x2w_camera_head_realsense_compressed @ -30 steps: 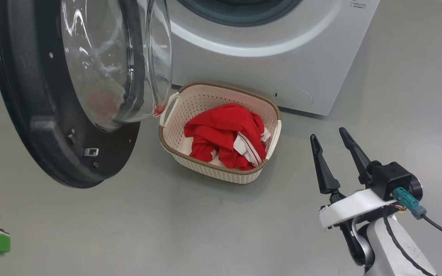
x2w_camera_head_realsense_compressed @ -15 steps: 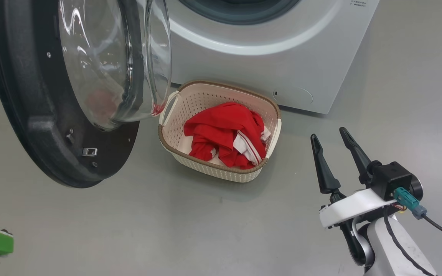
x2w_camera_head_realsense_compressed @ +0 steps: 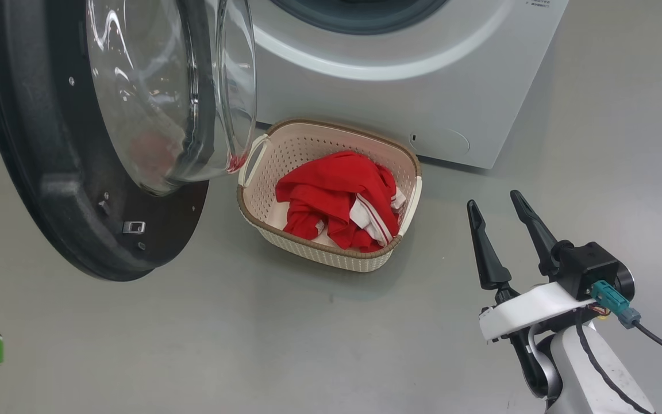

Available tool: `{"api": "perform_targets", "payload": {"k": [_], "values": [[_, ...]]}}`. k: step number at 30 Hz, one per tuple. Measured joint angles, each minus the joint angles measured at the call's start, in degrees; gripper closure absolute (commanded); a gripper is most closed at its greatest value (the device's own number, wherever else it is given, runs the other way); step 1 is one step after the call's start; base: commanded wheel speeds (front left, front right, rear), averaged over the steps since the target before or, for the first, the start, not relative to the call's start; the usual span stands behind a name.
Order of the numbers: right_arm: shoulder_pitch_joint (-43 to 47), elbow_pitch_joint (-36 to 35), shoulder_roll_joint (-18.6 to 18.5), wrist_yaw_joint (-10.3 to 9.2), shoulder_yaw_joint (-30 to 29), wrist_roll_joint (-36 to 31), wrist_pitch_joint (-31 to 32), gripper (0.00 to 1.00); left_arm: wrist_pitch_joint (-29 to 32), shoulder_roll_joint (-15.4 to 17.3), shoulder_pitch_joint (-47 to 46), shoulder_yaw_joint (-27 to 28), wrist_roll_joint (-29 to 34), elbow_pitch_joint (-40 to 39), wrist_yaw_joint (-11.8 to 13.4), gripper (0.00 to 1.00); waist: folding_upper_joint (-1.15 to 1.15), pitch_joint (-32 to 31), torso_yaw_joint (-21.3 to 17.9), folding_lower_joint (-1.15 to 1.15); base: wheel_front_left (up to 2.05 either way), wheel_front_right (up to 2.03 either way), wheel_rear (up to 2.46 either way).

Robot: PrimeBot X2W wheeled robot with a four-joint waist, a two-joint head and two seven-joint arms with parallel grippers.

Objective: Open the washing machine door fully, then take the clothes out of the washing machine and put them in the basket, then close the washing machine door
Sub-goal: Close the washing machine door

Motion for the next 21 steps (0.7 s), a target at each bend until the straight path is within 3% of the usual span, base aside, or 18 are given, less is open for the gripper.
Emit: {"api": "perform_targets", "payload": {"k": [7, 16, 21], "values": [[0.0, 0.0, 0.03, 0.0, 0.01, -0.11, 0.0, 0.0, 3.26, -0.85, -2.48, 0.94, -10.54, 0.18, 0.0, 1.0, 0.0, 0.13, 0.02, 0.0, 0.0, 0.0, 0.0], [-0.02, 0.01, 0.14, 0.01, 0.35, -0.16, 0.0, 0.0, 13.83, -1.59, -5.5, 4.59, -25.13, 2.82, 0.0, 1.0, 0.0, 0.56, -0.39, 0.0, 0.0, 0.0, 0.0], [-0.02, 0.05, 0.16, 0.01, 0.35, -0.16, 0.0, 0.0, 19.28, -3.93, -7.93, 7.72, -34.07, 4.32, 0.4, 1.0, 0.0, 0.82, -0.6, 0.0, 0.0, 0.0, 0.0]]}}
